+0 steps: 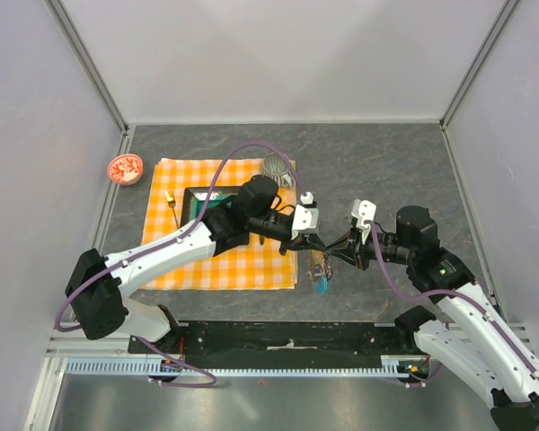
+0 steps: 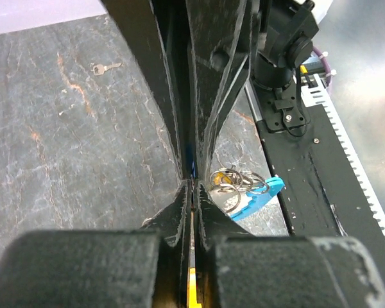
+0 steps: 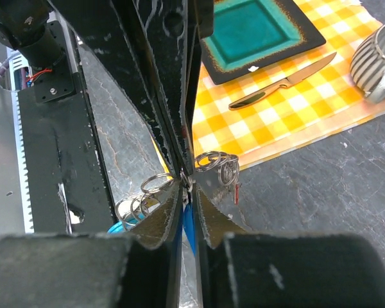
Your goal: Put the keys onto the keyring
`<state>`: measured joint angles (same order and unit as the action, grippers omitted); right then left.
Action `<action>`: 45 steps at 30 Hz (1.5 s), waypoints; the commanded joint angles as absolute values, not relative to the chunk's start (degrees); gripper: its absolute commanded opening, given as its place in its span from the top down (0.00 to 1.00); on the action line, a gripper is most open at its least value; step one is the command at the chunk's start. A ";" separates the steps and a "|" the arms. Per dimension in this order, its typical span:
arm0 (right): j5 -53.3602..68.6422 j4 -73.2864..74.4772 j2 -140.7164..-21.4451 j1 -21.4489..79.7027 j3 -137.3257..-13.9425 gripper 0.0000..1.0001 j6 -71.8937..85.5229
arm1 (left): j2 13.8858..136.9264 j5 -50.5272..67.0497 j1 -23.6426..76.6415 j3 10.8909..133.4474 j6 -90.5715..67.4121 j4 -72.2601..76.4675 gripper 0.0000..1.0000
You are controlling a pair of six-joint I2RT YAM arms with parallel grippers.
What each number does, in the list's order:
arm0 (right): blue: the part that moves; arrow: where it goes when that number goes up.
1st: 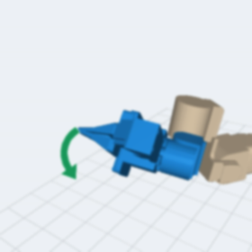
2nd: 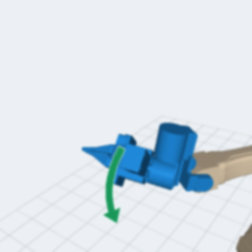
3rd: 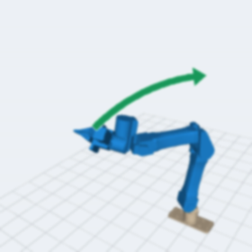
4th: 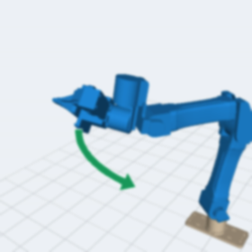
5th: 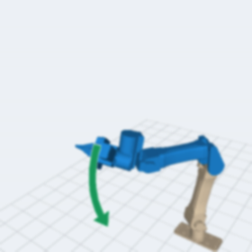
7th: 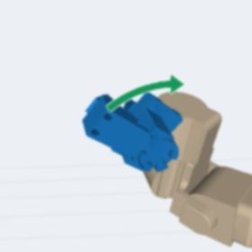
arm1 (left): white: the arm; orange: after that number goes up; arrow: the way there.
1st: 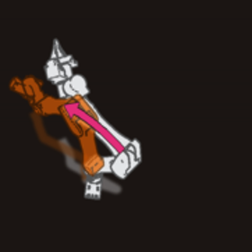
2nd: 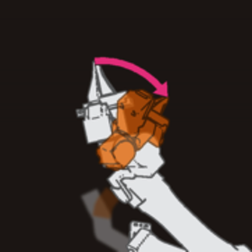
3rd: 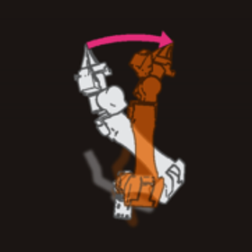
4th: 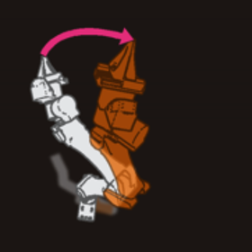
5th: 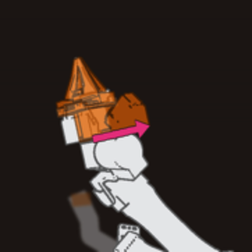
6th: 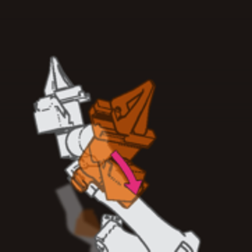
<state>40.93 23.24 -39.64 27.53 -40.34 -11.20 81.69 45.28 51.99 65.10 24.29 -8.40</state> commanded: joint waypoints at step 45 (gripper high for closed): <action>39.20 20.30 -39.02 27.51 -39.20 1.00 -8.26 | 72.77 41.39 51.86 47.29 7.92 36.45 0.98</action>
<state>40.36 21.43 -39.55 27.53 -39.77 -8.27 74.76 41.21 51.96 47.48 13.63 20.73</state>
